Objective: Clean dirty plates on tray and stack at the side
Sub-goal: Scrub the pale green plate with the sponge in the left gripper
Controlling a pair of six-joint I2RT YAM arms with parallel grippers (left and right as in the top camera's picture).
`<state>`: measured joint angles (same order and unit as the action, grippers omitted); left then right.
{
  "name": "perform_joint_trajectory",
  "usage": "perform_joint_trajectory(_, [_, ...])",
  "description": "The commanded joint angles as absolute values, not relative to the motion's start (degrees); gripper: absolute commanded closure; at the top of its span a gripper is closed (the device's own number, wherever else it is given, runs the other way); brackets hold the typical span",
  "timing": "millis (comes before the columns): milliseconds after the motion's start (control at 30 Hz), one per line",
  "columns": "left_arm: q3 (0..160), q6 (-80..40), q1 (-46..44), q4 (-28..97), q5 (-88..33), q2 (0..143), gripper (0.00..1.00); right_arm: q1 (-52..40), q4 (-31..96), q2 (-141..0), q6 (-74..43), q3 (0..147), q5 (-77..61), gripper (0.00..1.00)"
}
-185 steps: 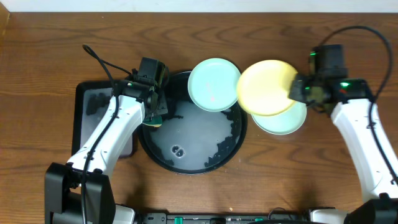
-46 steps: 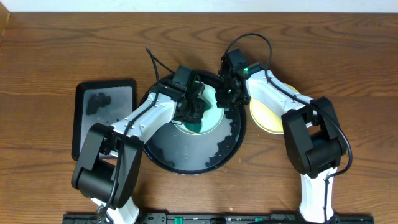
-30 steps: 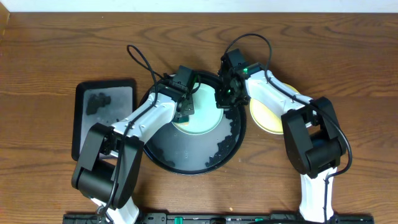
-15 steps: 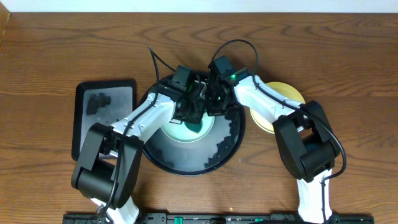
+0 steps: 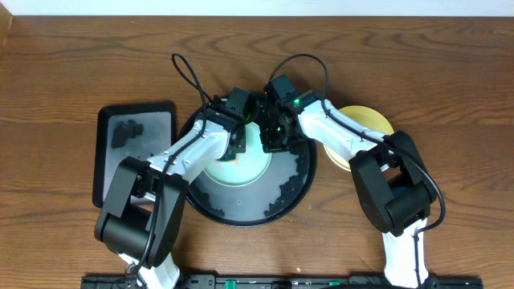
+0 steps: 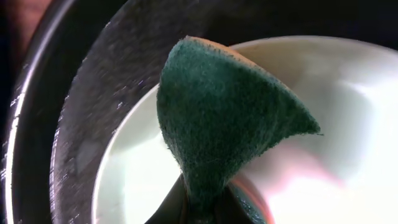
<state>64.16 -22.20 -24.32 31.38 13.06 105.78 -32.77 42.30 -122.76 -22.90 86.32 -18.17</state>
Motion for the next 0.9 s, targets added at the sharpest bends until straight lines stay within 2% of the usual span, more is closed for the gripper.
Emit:
perform_joint_trajectory(0, [63.9,-18.1,-23.5,34.7,9.5,107.7,0.93,-33.3,43.0,-123.2,-23.3,85.4,-18.2,0.99])
perform_joint_trajectory(200, [63.9,5.5,-23.5,36.0,-22.0,107.7,0.92,-33.3,43.0,-123.2,-23.3,85.4,-18.2,0.99])
perform_joint_trajectory(267, [63.9,9.3,-23.5,36.1,-27.4,107.7,0.93,-33.3,43.0,-123.2,-23.3,85.4,-18.2,0.99])
perform_joint_trajectory(333, [63.9,9.6,-23.5,35.4,-27.2,107.7,0.93,-33.3,43.0,-123.2,-23.3,85.4,-18.2,0.99])
perform_joint_trajectory(500, [63.9,3.2,-23.4,31.9,-14.9,107.7,0.93,-33.3,43.0,-123.2,-23.3,85.4,-18.2,0.99])
perform_joint_trajectory(567, [63.9,-5.8,-23.4,30.5,-2.3,107.7,0.92,-33.3,43.0,-123.2,-23.3,85.4,-18.2,0.99])
perform_joint_trajectory(633, [63.9,-21.5,-23.4,31.3,16.5,107.7,0.92,-33.3,43.0,-123.2,-23.3,85.4,-18.2,0.99])
perform_joint_trajectory(700, [63.9,-35.8,-23.4,33.6,29.1,107.7,0.93,-33.3,43.0,-123.2,-23.3,85.4,-18.2,0.99])
perform_joint_trajectory(767, [63.9,-41.8,-23.4,34.5,32.3,107.7,0.92,-33.3,43.0,-123.2,-23.3,85.4,-18.2,0.99])
perform_joint_trajectory(867, [63.9,-41.9,-23.5,35.0,28.2,107.7,0.92,-33.3,43.0,-123.2,-23.3,85.4,-18.2,0.99])
